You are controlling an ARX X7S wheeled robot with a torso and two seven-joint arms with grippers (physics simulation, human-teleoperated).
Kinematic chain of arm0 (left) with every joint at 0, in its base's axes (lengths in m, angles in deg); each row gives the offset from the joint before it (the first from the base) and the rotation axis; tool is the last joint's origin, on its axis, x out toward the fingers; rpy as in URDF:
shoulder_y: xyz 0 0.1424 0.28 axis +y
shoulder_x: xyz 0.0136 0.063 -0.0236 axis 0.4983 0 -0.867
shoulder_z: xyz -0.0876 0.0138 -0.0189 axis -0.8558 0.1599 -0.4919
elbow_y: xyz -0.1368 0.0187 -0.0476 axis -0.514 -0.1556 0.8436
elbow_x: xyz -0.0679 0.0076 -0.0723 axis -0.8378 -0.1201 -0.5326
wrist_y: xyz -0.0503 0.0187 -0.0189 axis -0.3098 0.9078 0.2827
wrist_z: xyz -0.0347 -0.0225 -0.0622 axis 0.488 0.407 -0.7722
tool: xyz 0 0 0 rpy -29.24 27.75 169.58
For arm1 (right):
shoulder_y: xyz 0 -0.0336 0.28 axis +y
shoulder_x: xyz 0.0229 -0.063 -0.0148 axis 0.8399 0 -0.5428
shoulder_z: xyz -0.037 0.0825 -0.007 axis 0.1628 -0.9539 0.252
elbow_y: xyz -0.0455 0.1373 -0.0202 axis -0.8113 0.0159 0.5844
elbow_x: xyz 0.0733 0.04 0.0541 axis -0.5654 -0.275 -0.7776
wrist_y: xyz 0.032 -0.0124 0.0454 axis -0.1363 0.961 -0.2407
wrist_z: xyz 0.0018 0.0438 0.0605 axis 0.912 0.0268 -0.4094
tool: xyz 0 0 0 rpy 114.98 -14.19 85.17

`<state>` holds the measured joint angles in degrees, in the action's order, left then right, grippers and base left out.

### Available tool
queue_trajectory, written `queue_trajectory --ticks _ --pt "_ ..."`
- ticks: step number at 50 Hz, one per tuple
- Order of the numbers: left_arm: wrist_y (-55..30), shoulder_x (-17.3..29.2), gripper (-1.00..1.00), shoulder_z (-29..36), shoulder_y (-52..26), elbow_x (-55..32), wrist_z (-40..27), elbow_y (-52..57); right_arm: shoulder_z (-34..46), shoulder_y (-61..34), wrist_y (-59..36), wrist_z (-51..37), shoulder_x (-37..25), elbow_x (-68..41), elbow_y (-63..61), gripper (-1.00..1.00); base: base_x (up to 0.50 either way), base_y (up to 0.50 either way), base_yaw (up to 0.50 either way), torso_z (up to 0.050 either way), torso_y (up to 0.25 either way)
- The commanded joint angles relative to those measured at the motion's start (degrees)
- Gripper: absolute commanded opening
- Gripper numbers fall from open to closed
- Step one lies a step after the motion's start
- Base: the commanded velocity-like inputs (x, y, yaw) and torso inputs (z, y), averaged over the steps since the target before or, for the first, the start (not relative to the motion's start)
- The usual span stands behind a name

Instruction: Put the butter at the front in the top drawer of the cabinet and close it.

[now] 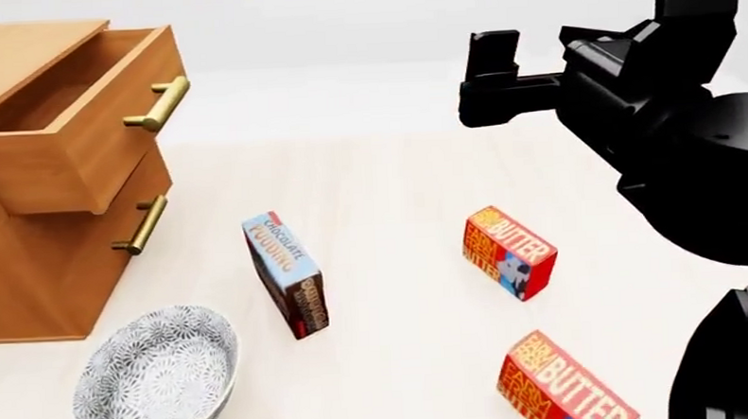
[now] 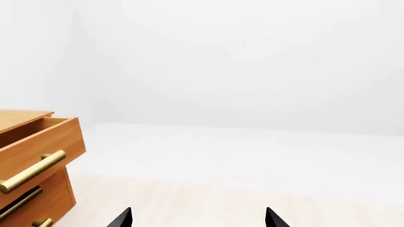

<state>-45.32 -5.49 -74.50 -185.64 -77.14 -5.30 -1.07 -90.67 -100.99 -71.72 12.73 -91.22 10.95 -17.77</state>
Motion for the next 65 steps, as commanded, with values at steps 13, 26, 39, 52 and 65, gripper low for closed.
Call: queue_trajectory --ticks 13,26,39,52,65 --pt "-3.47 -2.14 1.0 8.97 -1.97 5.68 11.6 0.27 0.52 0.02 0.66 -2.9 -1.59 -5.21 -1.6 1.0 0.06 0.0 0.0 0.0 0.001" --pt "-39.31 -0.98 1.0 37.19 -8.77 10.12 41.2 8.15 0.45 1.39 2.29 -1.93 -3.36 -6.26 -2.73 1.0 0.0 0.0 0.0 0.0 0.0" --pt "-41.66 1.43 1.0 29.27 -9.45 35.41 57.02 1.33 0.94 2.46 3.46 -0.92 -4.9 -6.87 -3.28 1.0 0.0 0.0 0.0 0.0 0.0" --pt "-37.93 4.85 1.0 8.09 -6.91 20.01 25.1 -0.14 2.91 5.81 7.6 5.47 -4.8 -1.47 -3.21 1.0 0.0 0.0 0.0 0.0 0.0" --pt "-33.89 8.07 1.0 -0.88 -3.21 7.32 3.65 -0.15 3.77 7.36 9.52 7.13 -5.0 0.09 -2.66 1.0 0.0 0.0 0.0 0.0 0.0"
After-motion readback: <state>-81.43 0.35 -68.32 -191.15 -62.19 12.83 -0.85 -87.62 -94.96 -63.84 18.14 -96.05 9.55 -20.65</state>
